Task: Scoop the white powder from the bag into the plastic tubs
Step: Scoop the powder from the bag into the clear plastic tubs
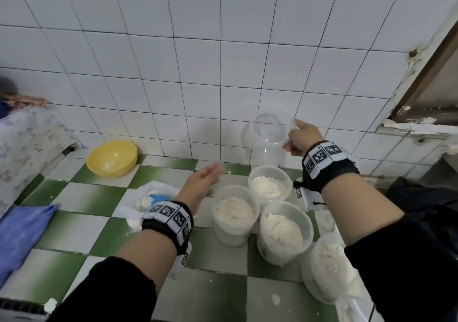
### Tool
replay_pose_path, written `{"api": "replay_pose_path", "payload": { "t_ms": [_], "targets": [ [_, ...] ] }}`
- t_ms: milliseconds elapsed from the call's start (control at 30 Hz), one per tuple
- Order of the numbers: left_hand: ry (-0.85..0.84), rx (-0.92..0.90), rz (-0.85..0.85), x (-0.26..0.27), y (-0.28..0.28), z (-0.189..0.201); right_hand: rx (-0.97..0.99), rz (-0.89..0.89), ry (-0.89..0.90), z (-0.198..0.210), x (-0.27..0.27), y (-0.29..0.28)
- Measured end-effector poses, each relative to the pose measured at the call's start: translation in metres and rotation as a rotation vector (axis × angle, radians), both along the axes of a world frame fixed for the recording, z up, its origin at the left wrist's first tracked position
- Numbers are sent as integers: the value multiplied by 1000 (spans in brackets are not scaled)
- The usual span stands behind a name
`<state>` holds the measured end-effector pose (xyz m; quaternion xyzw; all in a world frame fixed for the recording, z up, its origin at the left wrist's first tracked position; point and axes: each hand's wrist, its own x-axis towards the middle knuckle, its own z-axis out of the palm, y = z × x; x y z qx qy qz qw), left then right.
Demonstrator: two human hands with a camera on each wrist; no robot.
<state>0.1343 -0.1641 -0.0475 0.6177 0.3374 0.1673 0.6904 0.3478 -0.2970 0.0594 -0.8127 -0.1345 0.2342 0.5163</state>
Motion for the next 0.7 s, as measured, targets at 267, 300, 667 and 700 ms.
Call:
{"api": "replay_pose_path", "payload": {
  "t_ms": [267, 300, 667, 700],
  "targets": [
    [-254, 58, 48, -43, 32, 62, 79, 130, -243, 31, -89, 39],
    [-268, 72, 57, -52, 38, 68, 83, 157, -276, 33, -102, 44],
    [-223, -29, 24, -194, 103, 57, 126, 452, -94, 10, -247, 83],
    [-210, -42, -4, -207, 107, 52, 109, 474, -77, 3, -257, 85]
  ]
}}
